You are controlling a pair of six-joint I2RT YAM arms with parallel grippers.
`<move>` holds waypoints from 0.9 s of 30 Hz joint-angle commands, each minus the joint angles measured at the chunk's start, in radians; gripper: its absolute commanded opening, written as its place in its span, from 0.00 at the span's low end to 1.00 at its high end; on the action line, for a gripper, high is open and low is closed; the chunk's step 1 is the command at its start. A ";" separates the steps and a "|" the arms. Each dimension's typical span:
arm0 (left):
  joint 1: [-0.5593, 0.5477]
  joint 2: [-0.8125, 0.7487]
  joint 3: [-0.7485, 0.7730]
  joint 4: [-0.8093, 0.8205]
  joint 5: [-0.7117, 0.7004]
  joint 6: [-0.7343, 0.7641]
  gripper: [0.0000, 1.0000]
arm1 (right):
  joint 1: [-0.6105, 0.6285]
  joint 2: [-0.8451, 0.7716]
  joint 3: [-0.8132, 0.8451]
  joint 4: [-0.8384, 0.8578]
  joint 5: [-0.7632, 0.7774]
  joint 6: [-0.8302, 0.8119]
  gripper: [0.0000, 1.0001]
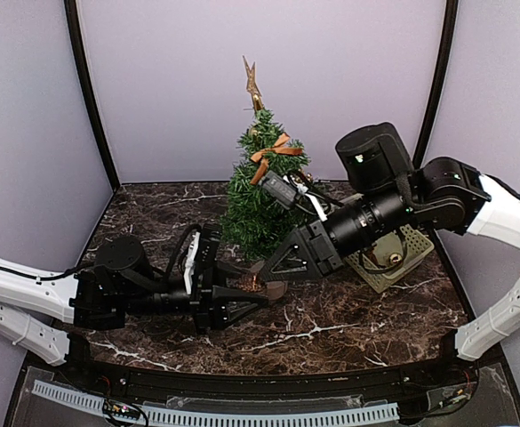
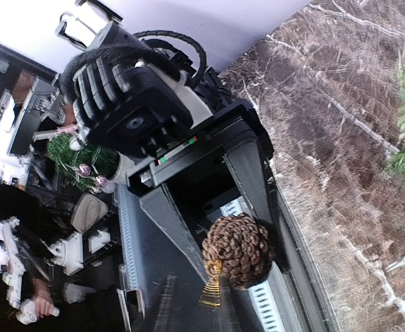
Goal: Decorate the small christmas tree
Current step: Pass from the right arm to the left
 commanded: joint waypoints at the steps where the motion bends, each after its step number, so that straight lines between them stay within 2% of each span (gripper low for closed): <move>1: -0.006 -0.030 -0.013 -0.012 -0.008 -0.017 0.37 | 0.011 -0.051 -0.001 0.002 0.099 -0.020 0.38; 2: -0.006 -0.030 -0.014 -0.016 -0.011 -0.021 0.37 | 0.010 -0.062 -0.001 0.004 0.131 -0.017 0.48; 4: -0.006 -0.032 -0.016 -0.027 -0.018 -0.029 0.37 | 0.010 -0.083 -0.009 0.017 0.186 -0.009 0.63; 6: -0.006 -0.033 -0.014 -0.041 -0.029 -0.036 0.37 | 0.009 -0.107 -0.029 0.043 0.233 -0.001 0.70; 8: -0.007 -0.035 -0.011 -0.060 -0.045 -0.044 0.37 | 0.011 -0.128 -0.059 0.070 0.279 0.006 0.72; 12: -0.006 -0.043 -0.012 -0.095 -0.080 -0.061 0.37 | 0.022 -0.141 -0.128 0.124 0.335 0.025 0.64; 15: -0.006 -0.048 -0.017 -0.115 -0.106 -0.073 0.37 | 0.032 -0.155 -0.181 0.195 0.379 0.042 0.54; 18: -0.006 -0.046 -0.016 -0.135 -0.115 -0.081 0.37 | 0.032 -0.165 -0.245 0.311 0.334 0.060 0.50; 27: -0.006 -0.041 -0.011 -0.144 -0.109 -0.094 0.37 | 0.033 -0.146 -0.282 0.403 0.289 0.063 0.34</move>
